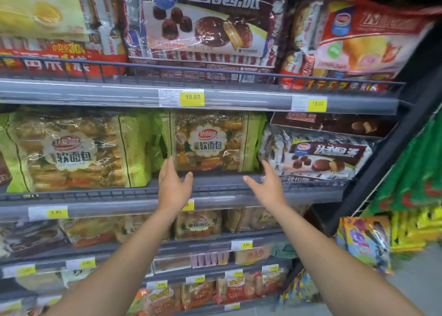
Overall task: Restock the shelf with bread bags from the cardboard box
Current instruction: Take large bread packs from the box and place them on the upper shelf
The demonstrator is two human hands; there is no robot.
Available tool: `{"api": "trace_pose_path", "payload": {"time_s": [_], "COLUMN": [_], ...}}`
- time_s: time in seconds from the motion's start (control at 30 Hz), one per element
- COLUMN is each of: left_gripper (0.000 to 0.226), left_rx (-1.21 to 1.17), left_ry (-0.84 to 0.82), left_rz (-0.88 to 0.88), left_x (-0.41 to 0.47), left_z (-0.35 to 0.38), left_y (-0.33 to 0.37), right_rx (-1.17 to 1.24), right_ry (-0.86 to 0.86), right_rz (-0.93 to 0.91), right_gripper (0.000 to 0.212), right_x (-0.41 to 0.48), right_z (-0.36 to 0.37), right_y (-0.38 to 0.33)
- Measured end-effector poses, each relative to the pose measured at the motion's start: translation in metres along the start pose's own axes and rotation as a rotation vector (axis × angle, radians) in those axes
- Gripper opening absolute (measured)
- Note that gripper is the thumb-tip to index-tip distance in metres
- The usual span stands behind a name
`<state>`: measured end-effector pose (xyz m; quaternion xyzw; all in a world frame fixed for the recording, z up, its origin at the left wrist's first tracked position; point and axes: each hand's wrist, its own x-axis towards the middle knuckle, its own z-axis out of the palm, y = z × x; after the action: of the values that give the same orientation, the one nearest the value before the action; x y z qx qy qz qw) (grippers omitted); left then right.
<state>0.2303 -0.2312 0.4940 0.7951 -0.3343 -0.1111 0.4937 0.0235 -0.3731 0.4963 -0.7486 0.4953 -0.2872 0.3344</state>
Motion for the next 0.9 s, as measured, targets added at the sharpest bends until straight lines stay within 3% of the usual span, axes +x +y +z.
{"api": "trace_pose_path", "payload": {"time_s": [0.13,0.33,0.6,0.73,0.9], "left_gripper": [0.070,0.066,0.067,0.068,0.067], "left_rx": [0.037,0.224,0.418,0.518,0.554], "left_ry": [-0.039,-0.285,-0.606,-0.721,-0.864], "left_rz": [0.139,0.239,0.153,0.128,0.041], "left_x": [-0.068,-0.170,-0.279,-0.309,-0.346], "left_z": [0.020,0.077,0.140,0.173,0.216], "left_y": [0.008,-0.012,-0.076,-0.116,-0.181], "right_rx": [-0.006,-0.093,-0.124,-0.102,-0.108], "right_ry": [-0.007,-0.041,-0.088,-0.075,-0.176], "right_rz": [-0.065,-0.033,0.154,0.284,0.450], "right_gripper": [0.080,0.074,0.071,0.071,0.071], "right_x": [-0.053,-0.126,-0.212,-0.249,-0.293], "right_z": [-0.030,-0.068,-0.085,-0.073,-0.038], "right_y": [0.031,0.112,0.237,0.310,0.393]}}
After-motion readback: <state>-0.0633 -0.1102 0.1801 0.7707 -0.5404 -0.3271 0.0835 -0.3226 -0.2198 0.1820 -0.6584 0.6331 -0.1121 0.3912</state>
